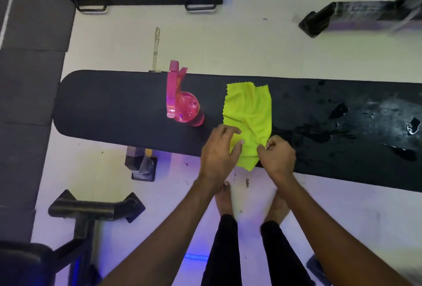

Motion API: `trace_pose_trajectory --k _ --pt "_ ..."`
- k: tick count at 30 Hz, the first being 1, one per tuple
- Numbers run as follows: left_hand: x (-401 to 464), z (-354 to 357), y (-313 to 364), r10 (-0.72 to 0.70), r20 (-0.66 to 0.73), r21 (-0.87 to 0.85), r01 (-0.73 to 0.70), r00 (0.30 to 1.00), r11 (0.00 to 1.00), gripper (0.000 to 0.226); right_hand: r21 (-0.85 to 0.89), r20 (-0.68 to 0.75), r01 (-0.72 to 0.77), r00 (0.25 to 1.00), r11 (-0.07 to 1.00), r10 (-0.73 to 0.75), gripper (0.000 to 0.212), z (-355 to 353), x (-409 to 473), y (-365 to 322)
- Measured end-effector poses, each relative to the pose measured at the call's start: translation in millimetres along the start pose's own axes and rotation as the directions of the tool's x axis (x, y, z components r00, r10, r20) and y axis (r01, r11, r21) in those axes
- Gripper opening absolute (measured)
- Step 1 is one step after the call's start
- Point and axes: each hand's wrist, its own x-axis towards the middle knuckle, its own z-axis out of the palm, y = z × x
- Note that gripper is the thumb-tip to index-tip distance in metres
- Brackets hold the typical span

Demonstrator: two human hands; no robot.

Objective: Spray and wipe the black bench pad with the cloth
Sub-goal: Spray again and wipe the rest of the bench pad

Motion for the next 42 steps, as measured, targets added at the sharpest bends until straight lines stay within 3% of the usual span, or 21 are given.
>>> trace_pose_trajectory --k 6,9,12,17,22,26,30,33,36,39,42 --pt "69 27 43 0.145 0.269 0.233 -0.21 0.952 0.949 0.034 0.342 0.143 -0.093 0.989 0.935 0.046 0.031 -46 6 35" --pt "94 53 66 0.196 0.454 0.39 -0.391 0.869 0.834 0.046 0.374 0.132 -0.05 0.991 0.926 0.0 0.029 -74 11 52" --pt "103 74 88 0.225 0.544 0.481 -0.52 0.808 0.705 0.045 0.357 0.092 0.004 0.995 0.934 -0.04 0.027 -107 15 70" --pt "125 87 127 0.241 0.557 0.37 -0.497 0.795 0.785 0.018 0.284 -0.038 0.088 0.996 0.955 -0.08 0.025 -175 19 104" --pt "147 119 210 0.276 0.548 0.149 -0.417 0.789 0.896 0.016 0.205 -0.246 0.148 0.964 0.968 -0.095 0.011 -256 21 140" --pt "162 161 289 0.356 0.485 -0.036 -0.389 0.799 0.921 0.021 0.125 -0.542 0.208 0.834 0.97 -0.109 0.008 -312 22 168" --pt "158 198 333 0.464 0.336 -0.137 -0.445 0.82 0.885 0.028 0.004 -0.663 0.173 0.738 0.985 -0.127 0.015 -323 29 193" --pt "153 221 320 0.422 0.41 -0.042 -0.446 0.808 0.894 0.036 0.006 -0.575 0.139 0.81 0.99 -0.111 0.018 -296 38 208" --pt "152 238 282 0.284 0.505 0.228 -0.443 0.815 0.867 0.043 0.005 -0.408 0.068 0.911 0.998 -0.06 0.027 -264 50 224" --pt "155 247 246 0.249 0.459 0.385 -0.443 0.853 0.81 0.052 -0.119 -0.419 0.099 0.897 0.988 -0.14 0.026 -248 70 233" --pt "159 256 218 0.229 0.493 0.492 -0.486 0.839 0.722 0.068 -0.26 -0.443 0.184 0.849 0.948 -0.287 0.03 -246 106 233"
